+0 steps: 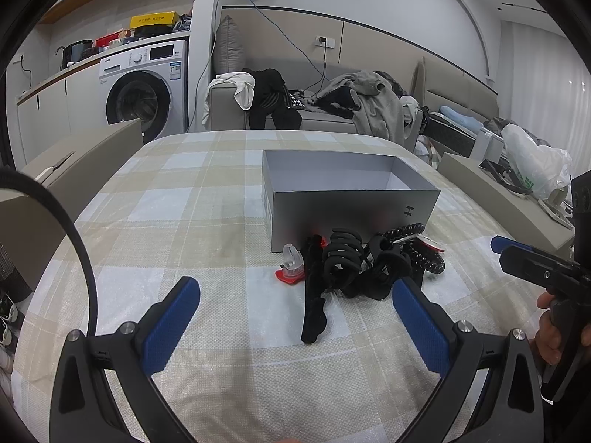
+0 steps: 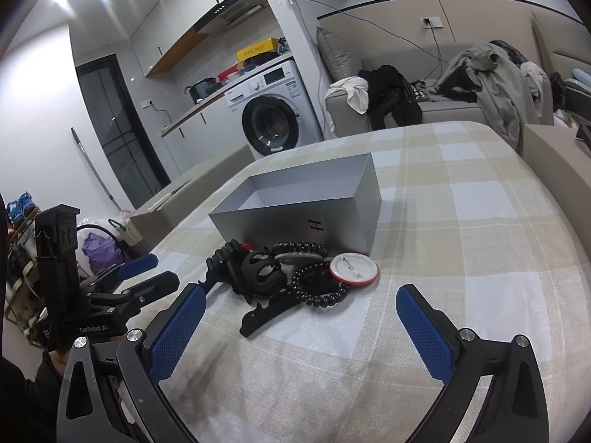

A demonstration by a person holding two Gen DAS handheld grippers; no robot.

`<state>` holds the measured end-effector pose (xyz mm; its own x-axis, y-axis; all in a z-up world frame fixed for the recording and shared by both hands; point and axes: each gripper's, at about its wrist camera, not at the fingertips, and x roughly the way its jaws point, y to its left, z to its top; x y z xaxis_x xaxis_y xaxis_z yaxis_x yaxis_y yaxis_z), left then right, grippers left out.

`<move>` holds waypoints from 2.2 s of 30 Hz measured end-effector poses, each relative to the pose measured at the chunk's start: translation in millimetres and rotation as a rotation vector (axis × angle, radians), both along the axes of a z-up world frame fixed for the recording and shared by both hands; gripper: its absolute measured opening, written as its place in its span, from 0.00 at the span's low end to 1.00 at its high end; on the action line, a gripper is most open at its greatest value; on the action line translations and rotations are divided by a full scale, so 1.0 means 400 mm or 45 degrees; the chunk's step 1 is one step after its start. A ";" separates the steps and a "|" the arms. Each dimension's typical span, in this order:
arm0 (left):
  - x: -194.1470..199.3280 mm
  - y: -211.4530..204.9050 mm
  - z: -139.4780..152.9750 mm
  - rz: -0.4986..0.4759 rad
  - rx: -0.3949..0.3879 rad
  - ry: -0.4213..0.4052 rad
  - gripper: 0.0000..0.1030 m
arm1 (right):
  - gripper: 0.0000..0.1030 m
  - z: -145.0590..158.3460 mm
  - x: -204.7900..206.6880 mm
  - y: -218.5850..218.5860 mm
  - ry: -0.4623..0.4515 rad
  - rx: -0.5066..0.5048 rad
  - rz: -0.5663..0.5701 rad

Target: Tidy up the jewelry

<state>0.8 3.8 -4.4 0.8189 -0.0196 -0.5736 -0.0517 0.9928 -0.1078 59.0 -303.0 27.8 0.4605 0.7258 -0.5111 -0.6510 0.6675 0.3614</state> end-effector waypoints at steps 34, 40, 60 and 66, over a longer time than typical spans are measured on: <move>0.000 0.000 -0.001 0.005 -0.003 0.005 0.98 | 1.00 0.000 -0.002 -0.001 0.004 0.001 -0.005; 0.001 0.001 0.000 0.004 -0.004 0.006 0.98 | 1.00 0.001 -0.002 -0.002 0.004 0.001 -0.005; 0.003 -0.014 -0.002 0.009 0.037 0.011 0.98 | 1.00 0.011 0.006 -0.006 0.003 0.001 -0.038; 0.005 -0.010 0.001 0.006 0.018 0.030 0.98 | 1.00 0.026 0.018 0.013 0.033 -0.067 -0.065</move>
